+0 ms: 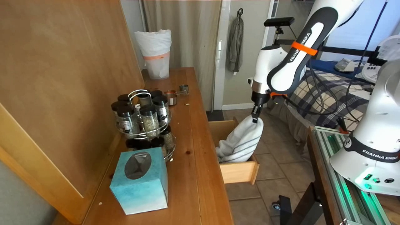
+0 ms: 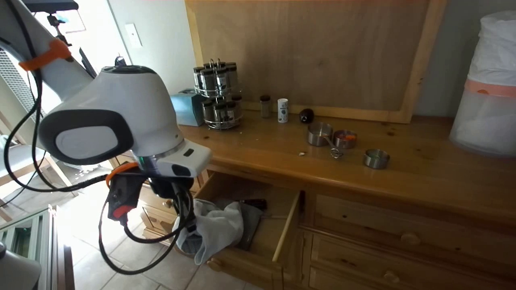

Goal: Put the towel inside the open drawer

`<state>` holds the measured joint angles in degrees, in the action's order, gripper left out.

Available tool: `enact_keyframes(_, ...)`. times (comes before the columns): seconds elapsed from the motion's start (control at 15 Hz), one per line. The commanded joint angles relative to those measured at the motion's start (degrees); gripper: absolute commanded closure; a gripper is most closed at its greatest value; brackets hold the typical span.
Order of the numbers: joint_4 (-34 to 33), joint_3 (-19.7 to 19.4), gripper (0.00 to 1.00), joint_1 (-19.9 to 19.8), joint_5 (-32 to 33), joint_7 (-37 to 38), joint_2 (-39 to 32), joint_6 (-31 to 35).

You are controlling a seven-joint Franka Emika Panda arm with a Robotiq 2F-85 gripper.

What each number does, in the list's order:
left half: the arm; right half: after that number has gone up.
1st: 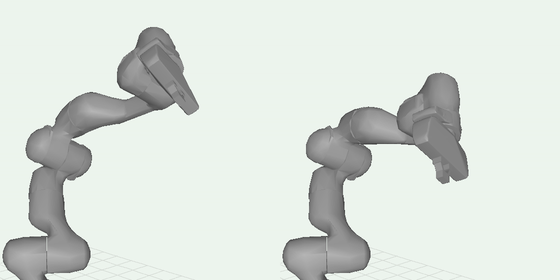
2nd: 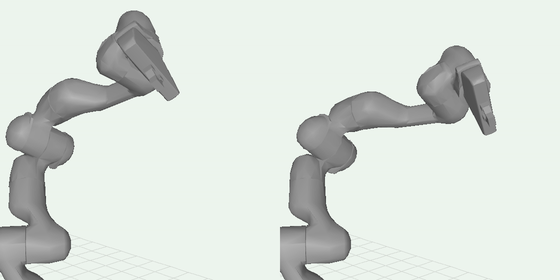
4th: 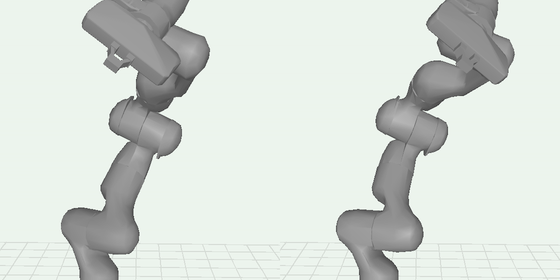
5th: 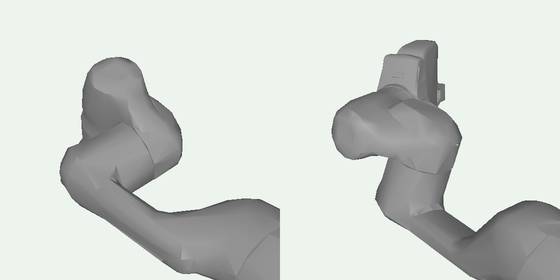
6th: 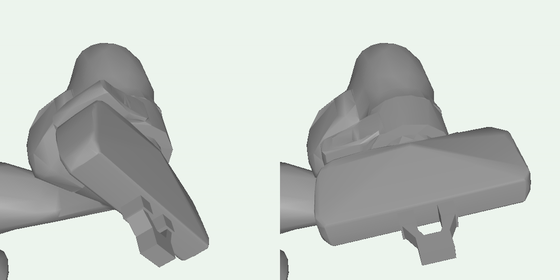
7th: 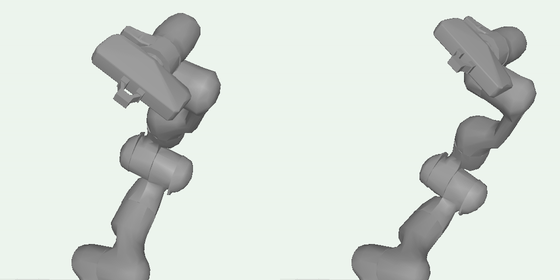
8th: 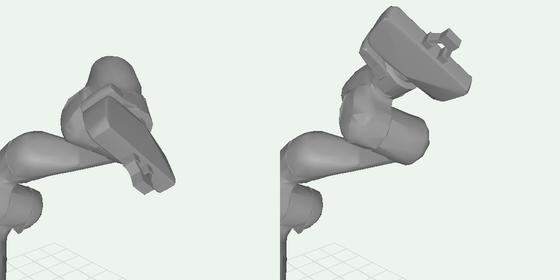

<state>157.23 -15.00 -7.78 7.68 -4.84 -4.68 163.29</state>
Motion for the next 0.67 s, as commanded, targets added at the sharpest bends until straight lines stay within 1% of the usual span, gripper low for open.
enact_keyframes(0.0, -3.01, -6.04, 0.98, -0.51, 15.91, 11.19, -4.24, -1.34)
enact_keyframes(0.13, -4.06, -8.83, 0.98, 0.45, 20.85, 15.16, -5.48, -2.48)
enact_keyframes(0.27, -4.93, -10.3, 0.98, 1.38, 24.59, 18.62, -6.74, -3.68)
enact_keyframes(0.4, -6.25, -11.99, 0.98, 3.21, 30.42, 23.56, -8.2, -6.17)
enact_keyframes(0.6, -6.94, -10.86, 0.98, 3.67, 33.55, 27.25, -9.12, -8.9)
